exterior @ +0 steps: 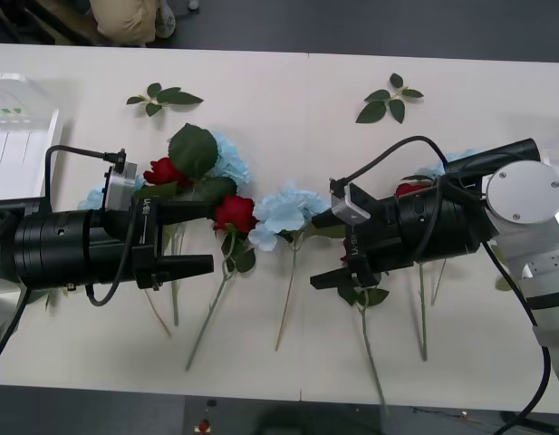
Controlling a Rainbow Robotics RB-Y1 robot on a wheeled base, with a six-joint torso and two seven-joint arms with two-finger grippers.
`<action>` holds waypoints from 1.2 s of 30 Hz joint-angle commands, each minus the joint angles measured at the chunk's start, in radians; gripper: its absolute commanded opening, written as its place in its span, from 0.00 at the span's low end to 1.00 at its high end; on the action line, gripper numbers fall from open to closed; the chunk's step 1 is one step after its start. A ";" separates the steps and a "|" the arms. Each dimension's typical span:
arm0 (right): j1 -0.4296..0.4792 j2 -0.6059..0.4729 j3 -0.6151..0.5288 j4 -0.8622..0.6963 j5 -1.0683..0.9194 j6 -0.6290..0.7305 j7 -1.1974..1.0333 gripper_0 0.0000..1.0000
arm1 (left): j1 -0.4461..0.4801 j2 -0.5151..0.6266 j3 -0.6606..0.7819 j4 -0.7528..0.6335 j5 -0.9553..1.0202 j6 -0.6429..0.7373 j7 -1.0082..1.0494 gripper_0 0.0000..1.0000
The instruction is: Put the red flowers into the right box and the blue flowers into the left box
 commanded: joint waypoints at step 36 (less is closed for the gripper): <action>0.005 0.002 -0.005 -0.019 -0.002 0.000 0.001 1.00 | -0.015 0.005 -0.001 -0.039 0.007 -0.002 -0.032 1.00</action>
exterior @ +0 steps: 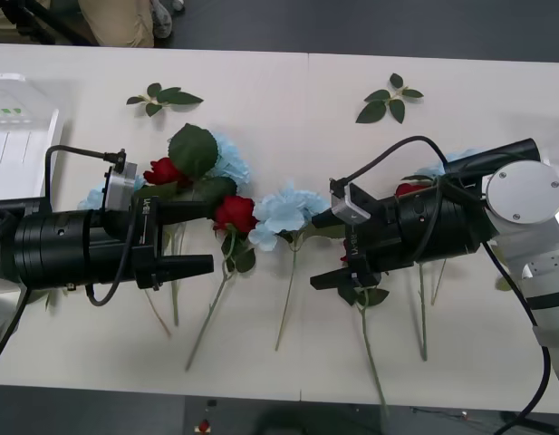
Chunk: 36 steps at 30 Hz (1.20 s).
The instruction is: Put the red flowers into the right box and the blue flowers into the left box
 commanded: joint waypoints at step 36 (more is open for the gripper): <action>0.005 0.002 -0.005 -0.019 -0.002 0.000 0.001 1.00 | -0.015 0.005 -0.001 -0.039 0.007 -0.002 -0.032 1.00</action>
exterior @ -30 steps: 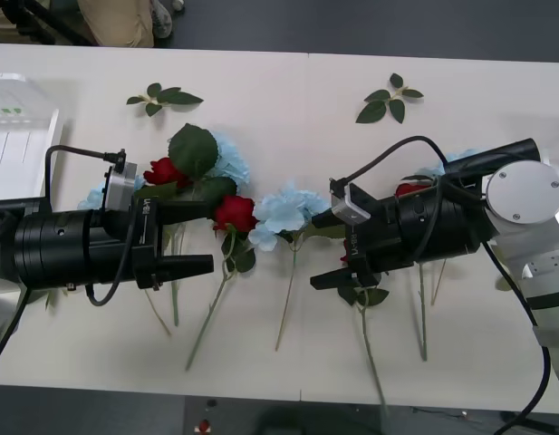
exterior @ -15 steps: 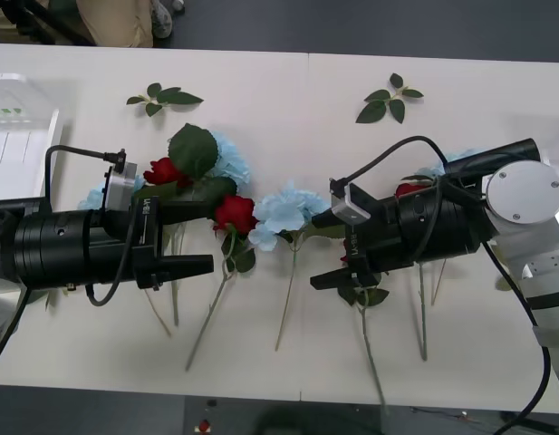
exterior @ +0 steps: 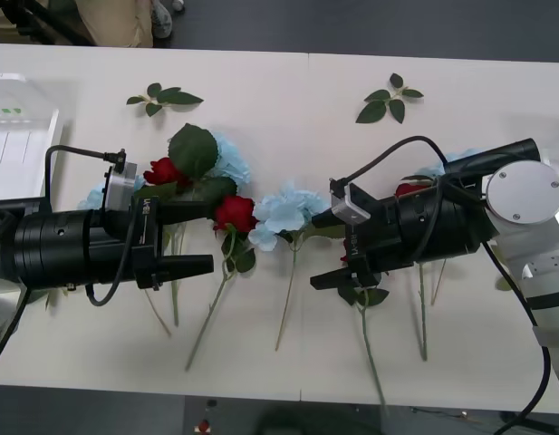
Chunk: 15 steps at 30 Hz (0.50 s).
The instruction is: Put the red flowers into the right box and the blue flowers into the left box
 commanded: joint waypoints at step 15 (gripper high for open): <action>0.005 0.002 -0.005 -0.019 -0.002 0.000 0.001 1.00 | -0.015 0.005 -0.001 -0.039 0.007 -0.002 -0.032 1.00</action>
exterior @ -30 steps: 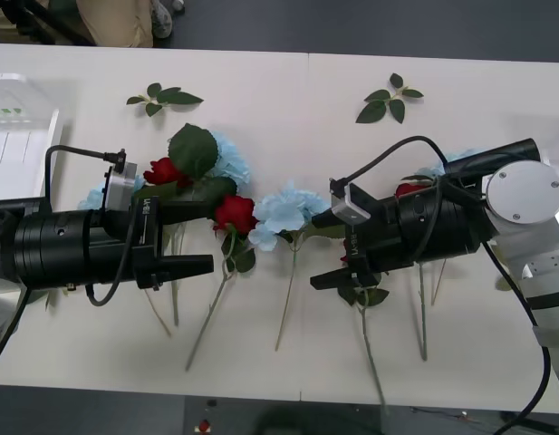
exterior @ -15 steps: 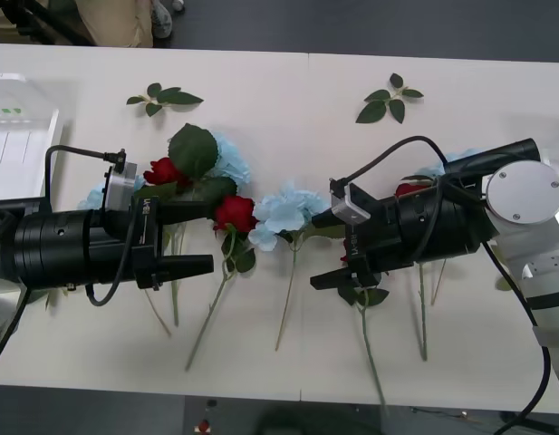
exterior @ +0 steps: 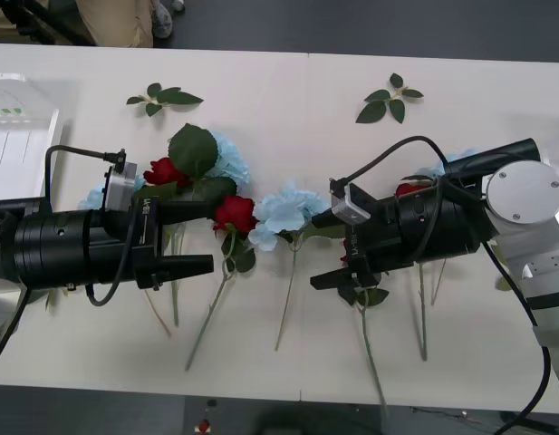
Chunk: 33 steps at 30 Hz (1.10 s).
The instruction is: Put the red flowers into the right box and the blue flowers into the left box
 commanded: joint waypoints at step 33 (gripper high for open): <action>0.061 -0.003 -0.044 0.022 0.079 -0.026 0.001 1.00 | 0.015 -0.020 -0.010 -0.010 0.035 0.002 -0.032 1.00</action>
